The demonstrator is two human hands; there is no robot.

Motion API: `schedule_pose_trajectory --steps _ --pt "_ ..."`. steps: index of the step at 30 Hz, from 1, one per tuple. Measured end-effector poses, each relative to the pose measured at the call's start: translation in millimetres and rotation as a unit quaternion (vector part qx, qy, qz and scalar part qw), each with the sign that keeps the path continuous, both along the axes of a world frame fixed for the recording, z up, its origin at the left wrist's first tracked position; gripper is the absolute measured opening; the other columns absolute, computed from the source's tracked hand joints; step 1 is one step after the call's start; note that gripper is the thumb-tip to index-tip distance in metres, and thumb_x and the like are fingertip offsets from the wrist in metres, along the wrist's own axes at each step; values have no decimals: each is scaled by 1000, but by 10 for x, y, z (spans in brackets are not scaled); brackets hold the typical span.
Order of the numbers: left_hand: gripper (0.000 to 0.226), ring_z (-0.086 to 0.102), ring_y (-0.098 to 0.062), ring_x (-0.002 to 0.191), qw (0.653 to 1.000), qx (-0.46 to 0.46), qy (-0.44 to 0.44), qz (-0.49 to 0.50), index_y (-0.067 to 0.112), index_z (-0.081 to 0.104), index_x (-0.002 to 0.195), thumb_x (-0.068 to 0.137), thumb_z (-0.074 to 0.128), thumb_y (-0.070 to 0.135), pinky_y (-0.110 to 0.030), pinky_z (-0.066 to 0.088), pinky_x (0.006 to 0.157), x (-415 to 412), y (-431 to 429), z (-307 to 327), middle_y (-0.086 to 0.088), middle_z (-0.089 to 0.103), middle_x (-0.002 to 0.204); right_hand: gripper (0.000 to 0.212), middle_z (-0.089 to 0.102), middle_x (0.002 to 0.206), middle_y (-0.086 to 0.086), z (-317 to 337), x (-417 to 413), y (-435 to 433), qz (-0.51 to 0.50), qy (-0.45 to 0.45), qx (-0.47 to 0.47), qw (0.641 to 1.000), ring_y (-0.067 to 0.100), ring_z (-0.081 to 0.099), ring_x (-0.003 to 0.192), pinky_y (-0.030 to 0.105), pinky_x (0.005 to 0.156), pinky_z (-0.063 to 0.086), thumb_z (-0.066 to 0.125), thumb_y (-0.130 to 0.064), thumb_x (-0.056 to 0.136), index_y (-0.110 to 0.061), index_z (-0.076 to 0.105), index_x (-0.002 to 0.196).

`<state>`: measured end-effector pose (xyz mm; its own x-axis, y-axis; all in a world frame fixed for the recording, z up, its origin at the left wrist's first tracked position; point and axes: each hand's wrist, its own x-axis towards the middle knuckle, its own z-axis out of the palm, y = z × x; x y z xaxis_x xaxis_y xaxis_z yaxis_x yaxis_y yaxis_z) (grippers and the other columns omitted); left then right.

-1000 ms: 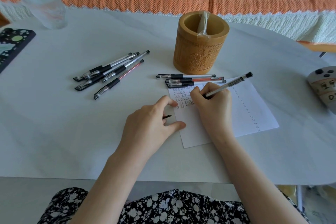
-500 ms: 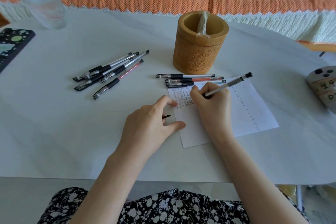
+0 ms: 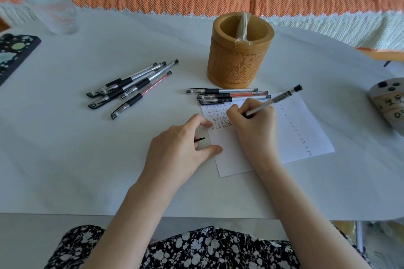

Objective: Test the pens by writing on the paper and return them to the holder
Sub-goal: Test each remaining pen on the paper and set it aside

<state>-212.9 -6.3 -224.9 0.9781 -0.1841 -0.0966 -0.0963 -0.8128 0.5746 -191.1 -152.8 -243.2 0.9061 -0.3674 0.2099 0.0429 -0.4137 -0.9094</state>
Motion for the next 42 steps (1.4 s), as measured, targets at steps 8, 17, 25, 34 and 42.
schedule_pose_trajectory --steps 8,17,25,34,42 --pt "41 60 -5 78 1000 -2 -4 0 43 51 105 71 69 55 -24 36 62 -3 -1 4 12 50 69 36 24 48 -4 10 -3 7 9 4 5 1000 9 21 52 24 47 17 60 -6 79 -10 33 54" --pt "41 62 -3 81 1000 -3 -7 0 43 51 106 71 69 56 -25 37 62 -6 -1 10 12 52 72 37 23 48 -5 14 5 10 0 3 17 1000 9 20 51 22 46 16 58 -3 78 -12 31 54" --pt "41 62 -3 80 1000 0 -6 -1 43 50 106 71 69 56 -25 39 63 -12 0 23 12 53 72 37 20 48 -6 26 -5 11 -1 6 27 1000 8 18 51 23 46 15 57 -1 76 -13 30 54" --pt "34 52 -4 62 997 -70 -20 -15 39 52 102 73 69 48 -21 37 56 -27 14 43 7 49 61 41 36 45 -6 89 15 -61 1 17 83 996 7 32 46 16 46 27 66 -17 84 -13 39 54" --pt "21 48 -24 75 957 -257 103 -84 23 39 108 92 50 15 -16 34 61 -61 -42 82 -7 56 84 42 32 40 3 258 -74 -127 107 71 303 944 16 26 40 25 45 19 53 -22 93 -6 56 54"
